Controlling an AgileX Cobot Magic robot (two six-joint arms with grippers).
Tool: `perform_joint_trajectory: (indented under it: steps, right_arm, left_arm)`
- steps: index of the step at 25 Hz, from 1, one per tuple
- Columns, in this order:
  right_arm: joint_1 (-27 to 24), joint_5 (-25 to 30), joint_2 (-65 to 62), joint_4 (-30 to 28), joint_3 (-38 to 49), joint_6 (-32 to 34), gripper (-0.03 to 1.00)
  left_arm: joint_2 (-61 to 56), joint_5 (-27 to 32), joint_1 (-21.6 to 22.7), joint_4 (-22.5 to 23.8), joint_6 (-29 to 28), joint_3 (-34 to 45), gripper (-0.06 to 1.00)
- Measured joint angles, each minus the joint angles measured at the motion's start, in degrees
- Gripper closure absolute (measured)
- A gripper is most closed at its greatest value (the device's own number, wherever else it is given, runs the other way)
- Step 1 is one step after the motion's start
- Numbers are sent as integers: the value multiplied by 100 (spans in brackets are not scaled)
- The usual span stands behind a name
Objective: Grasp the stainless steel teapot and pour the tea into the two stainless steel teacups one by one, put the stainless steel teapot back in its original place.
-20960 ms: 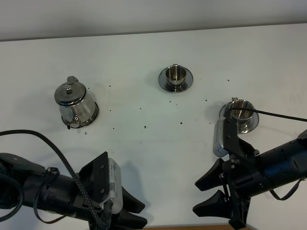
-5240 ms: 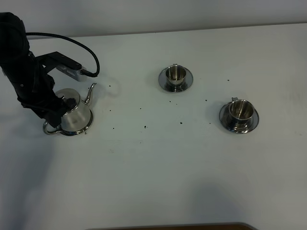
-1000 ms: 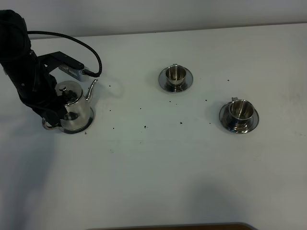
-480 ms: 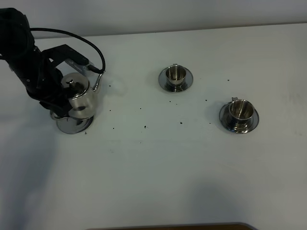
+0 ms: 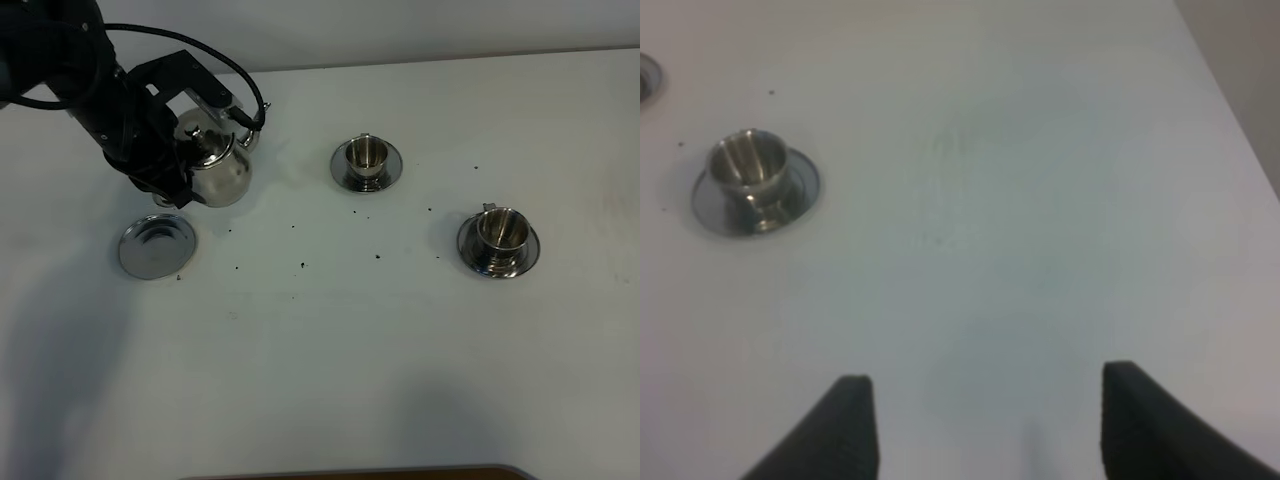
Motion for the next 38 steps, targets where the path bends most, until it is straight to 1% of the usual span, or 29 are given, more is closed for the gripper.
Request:
perform_joint_trajectory:
  steps: [4, 8, 14, 18, 22, 26, 28, 31, 38]
  right_arm:
    - [0, 0, 0, 0, 0, -5, 48]
    - [0, 0, 0, 0, 0, -5, 48]
    - [0, 0, 0, 0, 0, -5, 48]
    - [0, 0, 0, 0, 0, 2, 48]
    - [0, 0, 0, 0, 0, 2, 48]
    - [0, 0, 0, 0, 0, -3, 48]
    - [0, 0, 0, 0, 0, -3, 48]
    - [0, 0, 0, 0, 0, -3, 48]
    - [0, 0, 0, 0, 0, -3, 48]
  left_arm:
    - [107, -186, -176, -27, -68, -61, 69]
    - [389, -190, -301, -6, -445, -398, 69]
    - [939, 133, -560, 11, -560, -1239, 69]
    - [1320, 366, -627, 37, -569, -1860, 69]
    - [1687, 481, -646, 222, -585, -2365, 69]
    - [1915, 529, -703, 659, -585, -2630, 69]
    - [1953, 505, -740, 898, -545, -2685, 69]
    - [1953, 400, -792, 1100, -322, -2718, 69]
    - [1953, 36, -868, 1177, 202, -2724, 69]
